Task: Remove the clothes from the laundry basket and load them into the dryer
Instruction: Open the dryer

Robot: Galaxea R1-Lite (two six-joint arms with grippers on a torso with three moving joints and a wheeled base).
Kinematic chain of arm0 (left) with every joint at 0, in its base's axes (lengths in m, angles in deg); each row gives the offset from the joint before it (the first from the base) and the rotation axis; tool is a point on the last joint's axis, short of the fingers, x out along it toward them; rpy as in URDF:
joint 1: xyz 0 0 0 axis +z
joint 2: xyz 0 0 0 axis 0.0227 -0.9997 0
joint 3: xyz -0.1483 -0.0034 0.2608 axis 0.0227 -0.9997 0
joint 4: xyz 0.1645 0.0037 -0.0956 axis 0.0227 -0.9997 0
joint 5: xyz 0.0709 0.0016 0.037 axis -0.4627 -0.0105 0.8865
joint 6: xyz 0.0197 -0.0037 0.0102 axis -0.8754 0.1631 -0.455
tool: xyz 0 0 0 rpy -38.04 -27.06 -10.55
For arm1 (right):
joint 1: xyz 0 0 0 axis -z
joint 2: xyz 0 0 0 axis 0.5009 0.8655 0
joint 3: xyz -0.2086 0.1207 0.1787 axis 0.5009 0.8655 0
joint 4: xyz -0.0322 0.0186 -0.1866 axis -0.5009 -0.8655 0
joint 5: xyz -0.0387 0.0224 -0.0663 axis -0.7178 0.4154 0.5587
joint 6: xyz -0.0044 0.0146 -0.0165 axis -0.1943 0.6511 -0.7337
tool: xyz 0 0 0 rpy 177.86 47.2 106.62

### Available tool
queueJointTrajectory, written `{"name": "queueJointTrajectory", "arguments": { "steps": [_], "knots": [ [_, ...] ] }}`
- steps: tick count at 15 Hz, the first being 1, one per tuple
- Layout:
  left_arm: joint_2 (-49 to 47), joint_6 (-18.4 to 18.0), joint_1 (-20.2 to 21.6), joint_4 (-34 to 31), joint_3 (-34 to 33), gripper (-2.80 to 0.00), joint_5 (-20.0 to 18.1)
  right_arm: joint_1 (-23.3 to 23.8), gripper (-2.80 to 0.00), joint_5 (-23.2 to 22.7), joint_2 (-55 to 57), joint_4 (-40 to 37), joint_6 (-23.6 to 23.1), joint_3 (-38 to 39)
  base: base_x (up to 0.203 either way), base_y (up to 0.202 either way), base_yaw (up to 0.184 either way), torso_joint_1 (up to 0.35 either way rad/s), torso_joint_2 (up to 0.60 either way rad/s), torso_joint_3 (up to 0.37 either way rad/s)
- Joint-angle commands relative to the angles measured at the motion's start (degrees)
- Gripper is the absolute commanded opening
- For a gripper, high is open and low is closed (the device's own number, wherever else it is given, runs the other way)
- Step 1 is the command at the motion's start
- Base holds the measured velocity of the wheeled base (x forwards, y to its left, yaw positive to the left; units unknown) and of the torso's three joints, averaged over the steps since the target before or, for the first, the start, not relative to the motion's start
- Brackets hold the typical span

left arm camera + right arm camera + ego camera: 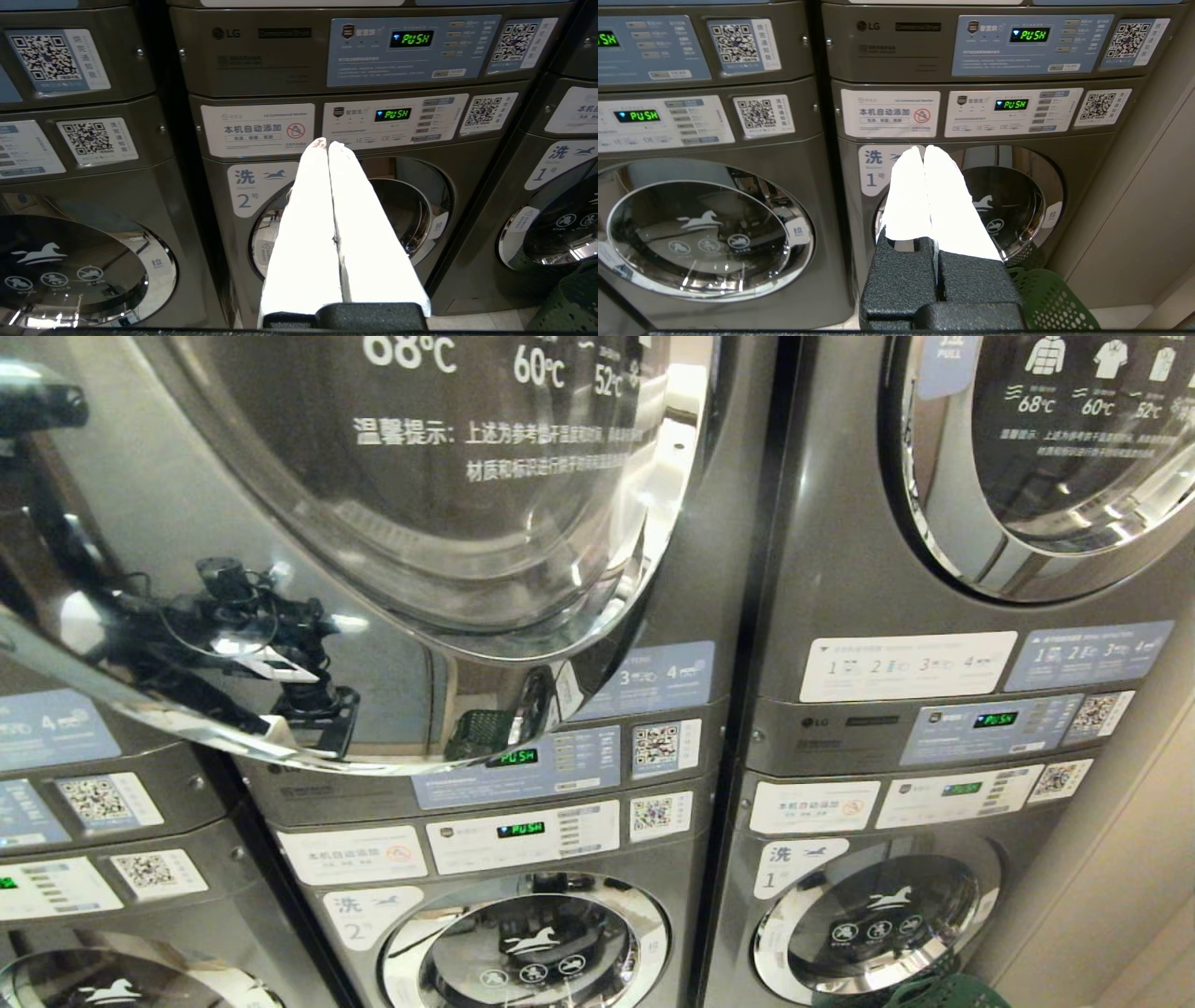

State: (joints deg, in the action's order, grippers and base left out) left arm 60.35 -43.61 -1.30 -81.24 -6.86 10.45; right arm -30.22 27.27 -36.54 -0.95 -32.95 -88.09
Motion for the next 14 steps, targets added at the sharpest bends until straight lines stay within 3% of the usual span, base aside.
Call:
{"name": "queueJointTrajectory", "arguments": {
  "steps": [1, 14],
  "knots": [
    [0.2, 0.0, 0.0, 0.0, 0.0, -2.8, 0.0, 0.0, -2.8, 0.0, -0.1, 0.0, -0.1, 0.0, 0.0, -0.191, 0.001, 0.005, 0.0, 0.002],
    [0.2, -0.1, 0.0, 0.0, 0.0, -2.8, 0.0, 0.0, -2.8, 0.0, -0.1, 0.0, -0.1, 0.0, 0.0, -0.184, 0.001, 0.004, 0.0, 0.002]
  ]
}}
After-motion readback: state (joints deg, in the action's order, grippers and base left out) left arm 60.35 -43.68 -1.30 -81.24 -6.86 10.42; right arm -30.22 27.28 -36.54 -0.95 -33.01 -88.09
